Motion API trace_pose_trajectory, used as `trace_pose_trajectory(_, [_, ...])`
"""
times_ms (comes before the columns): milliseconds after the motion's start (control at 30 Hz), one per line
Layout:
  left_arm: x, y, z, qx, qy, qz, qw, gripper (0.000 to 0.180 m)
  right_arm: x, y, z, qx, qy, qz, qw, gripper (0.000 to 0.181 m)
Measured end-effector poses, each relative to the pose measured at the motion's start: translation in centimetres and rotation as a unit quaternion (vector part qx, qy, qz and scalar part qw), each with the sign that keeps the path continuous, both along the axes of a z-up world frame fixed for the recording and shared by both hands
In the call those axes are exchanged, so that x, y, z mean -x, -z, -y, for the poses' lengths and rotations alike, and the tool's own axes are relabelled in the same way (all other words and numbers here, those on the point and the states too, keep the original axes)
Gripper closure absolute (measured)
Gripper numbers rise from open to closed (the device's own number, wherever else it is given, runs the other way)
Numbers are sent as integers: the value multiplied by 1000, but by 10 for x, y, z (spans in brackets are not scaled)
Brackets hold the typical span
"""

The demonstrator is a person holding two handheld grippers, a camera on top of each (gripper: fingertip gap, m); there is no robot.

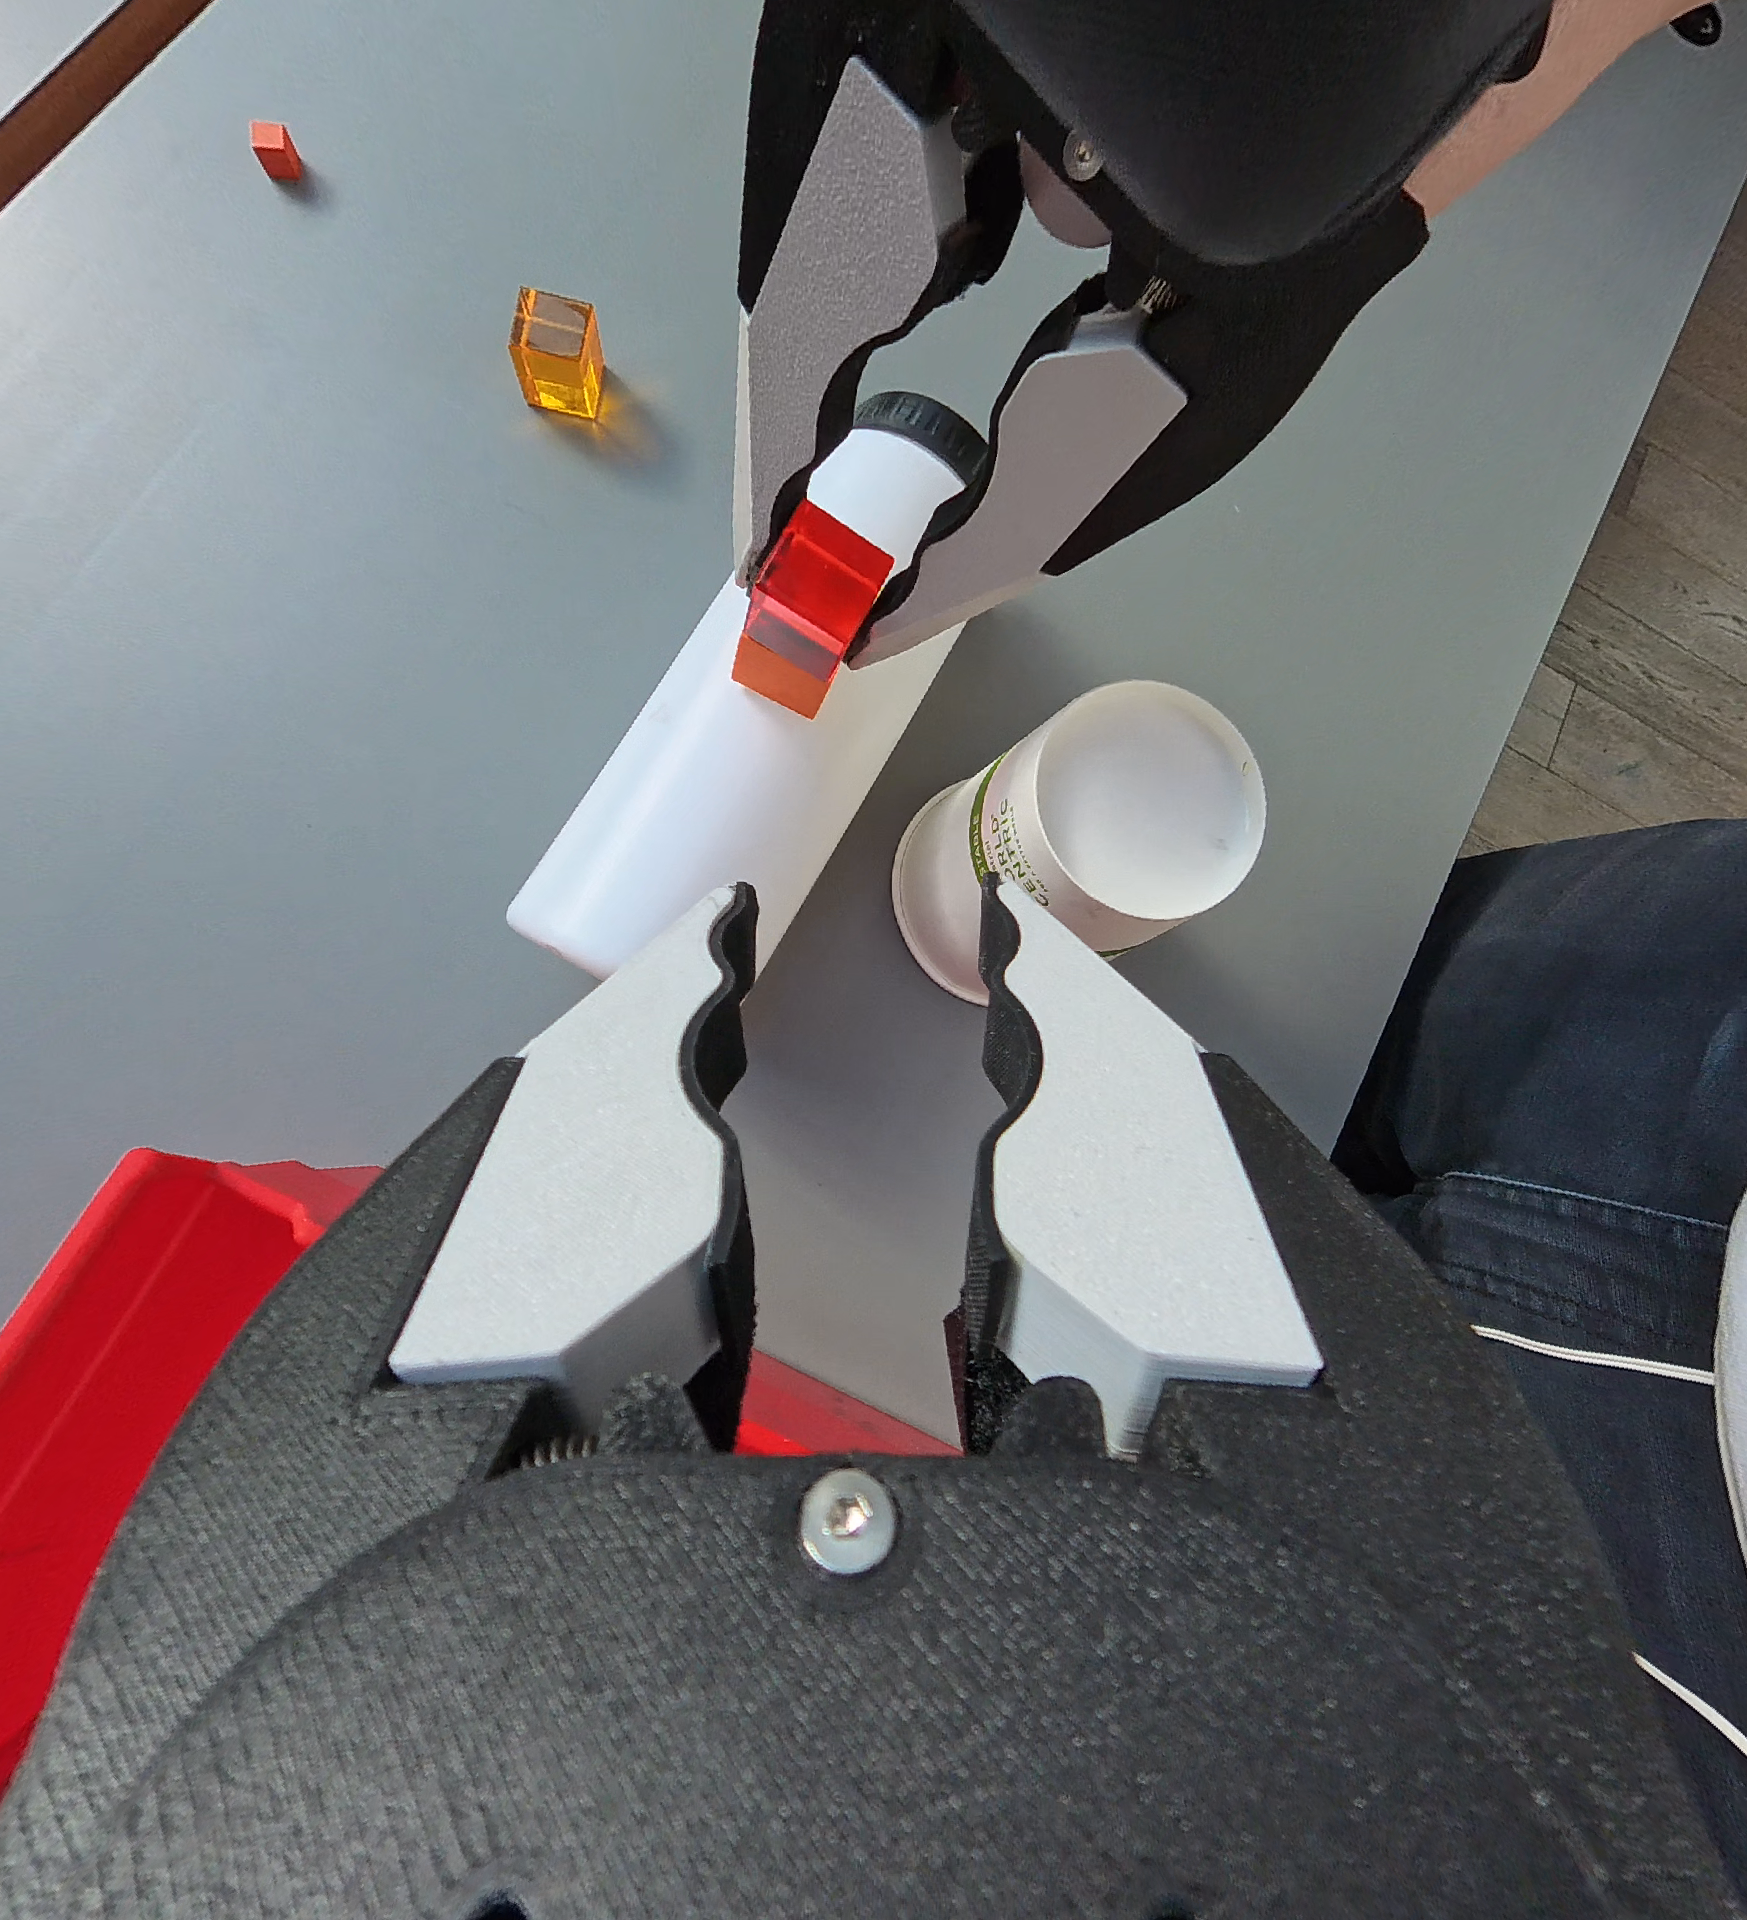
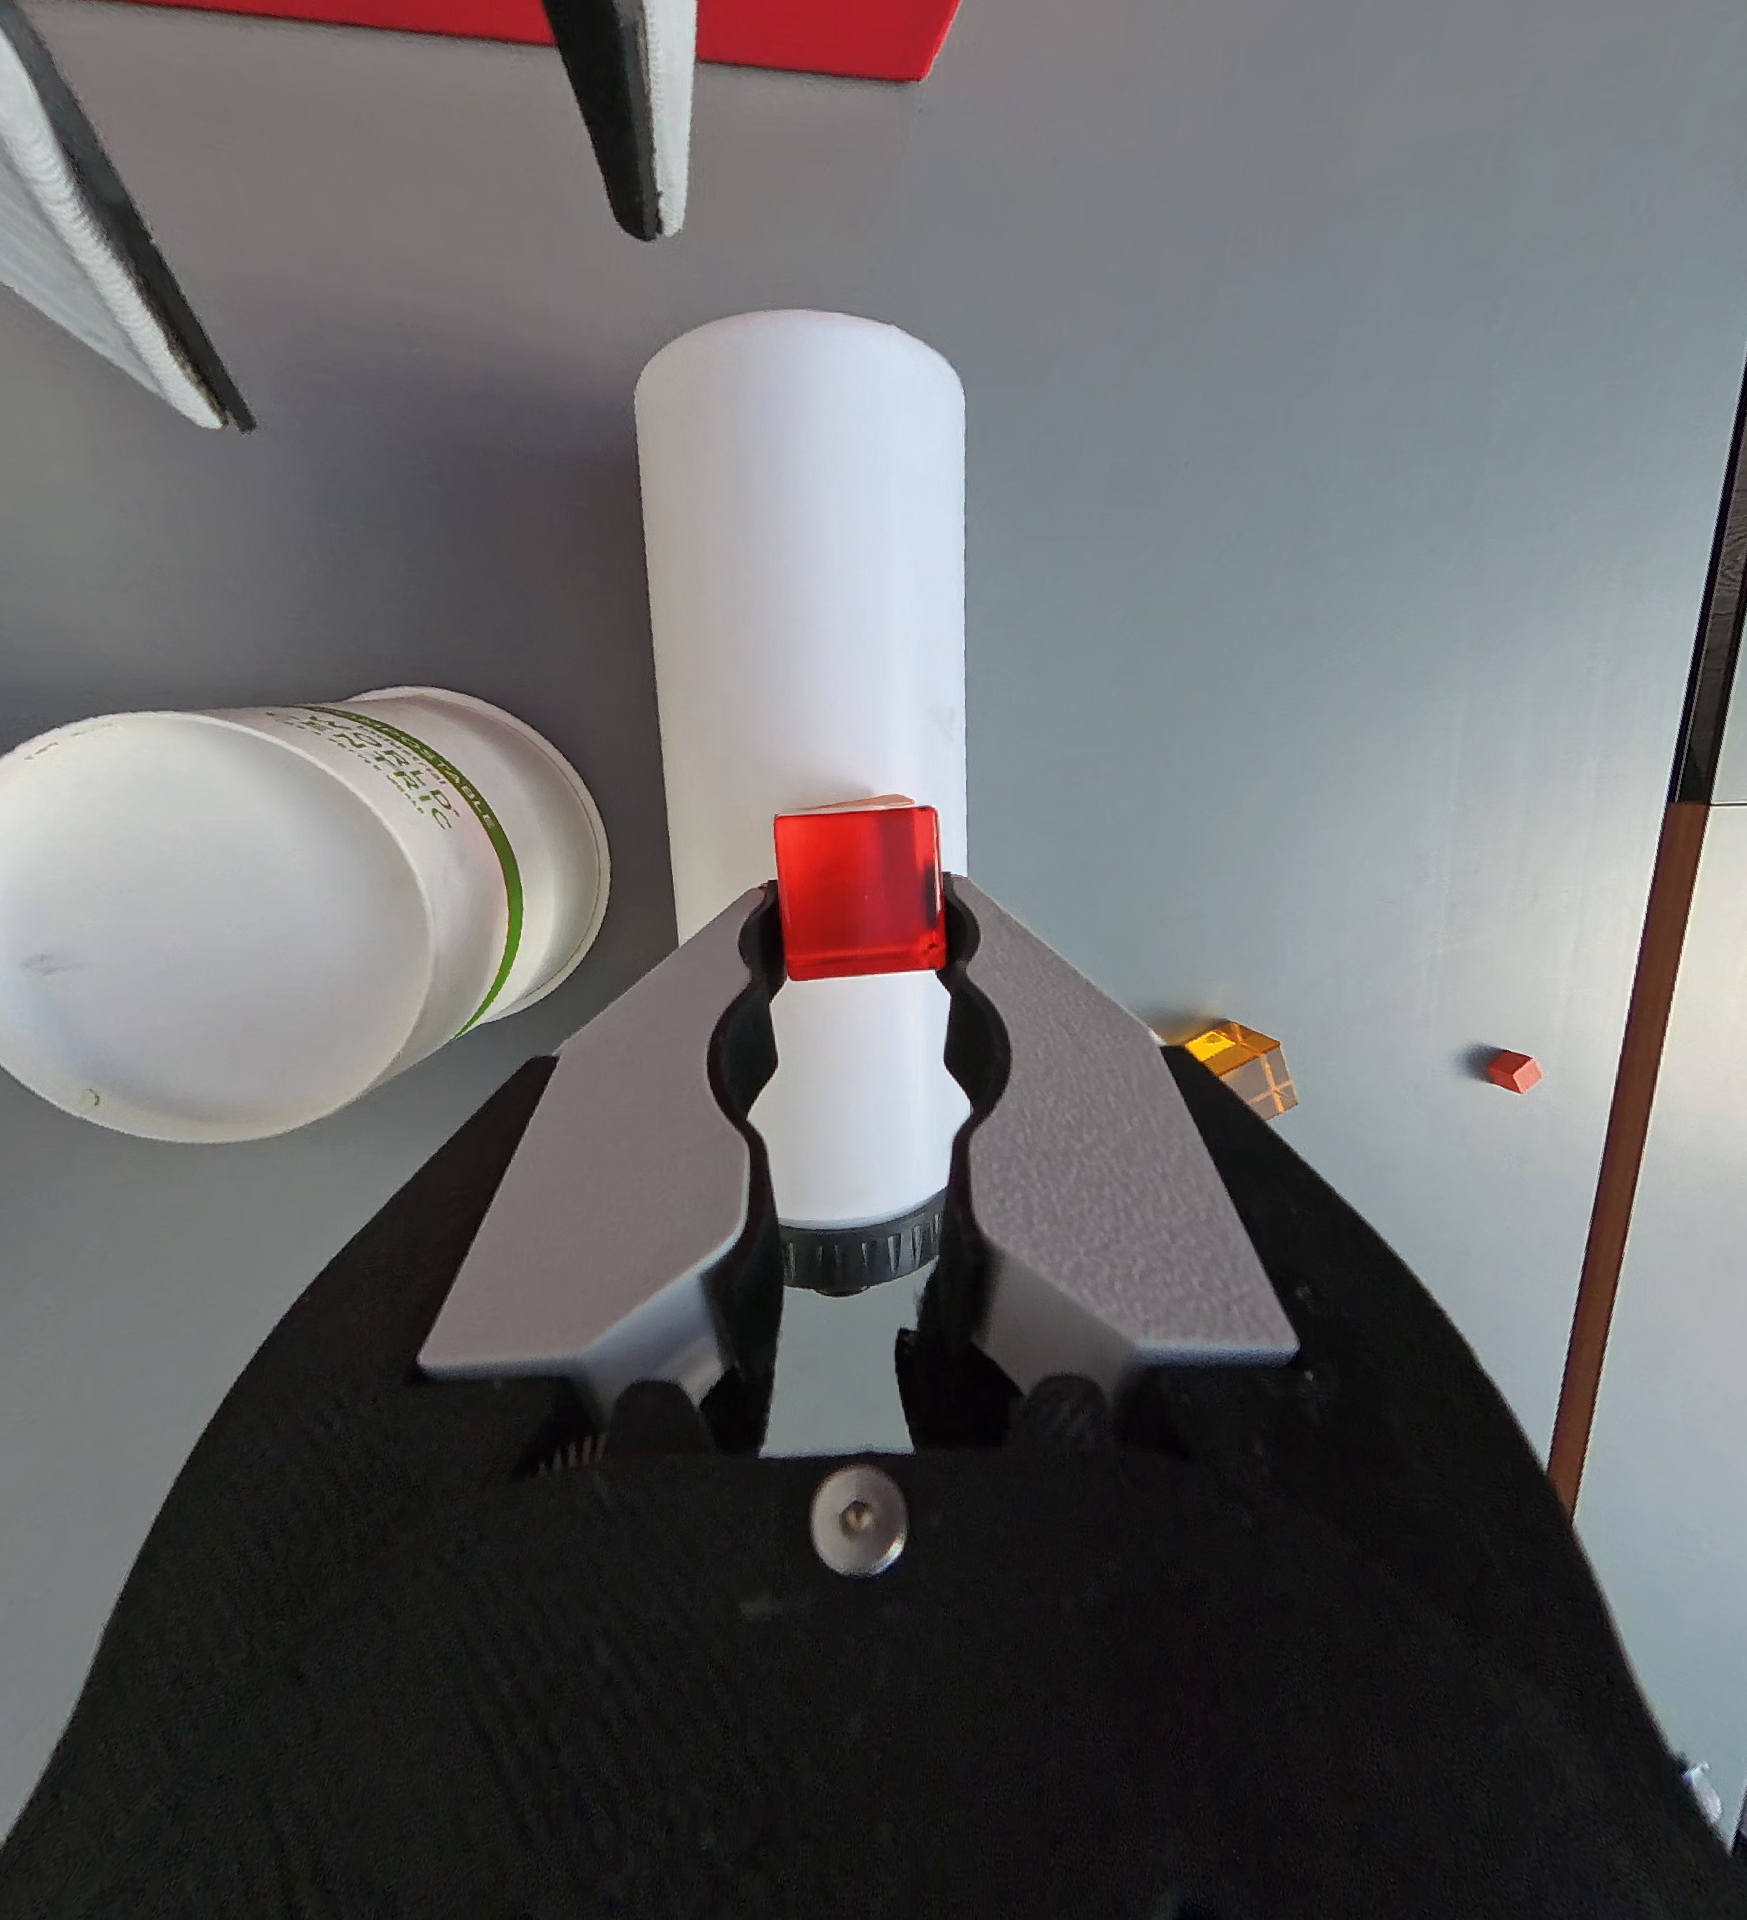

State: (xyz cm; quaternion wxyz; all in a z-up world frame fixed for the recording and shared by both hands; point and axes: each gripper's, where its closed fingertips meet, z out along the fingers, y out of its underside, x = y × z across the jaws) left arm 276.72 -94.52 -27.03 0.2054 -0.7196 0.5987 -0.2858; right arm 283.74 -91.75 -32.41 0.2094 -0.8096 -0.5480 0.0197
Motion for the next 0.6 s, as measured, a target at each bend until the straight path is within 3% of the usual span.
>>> trace_pose_trajectory(600, [0,-2,3,0,3,-1,1000,138,-7,4,1,7,19,0,1000,144])
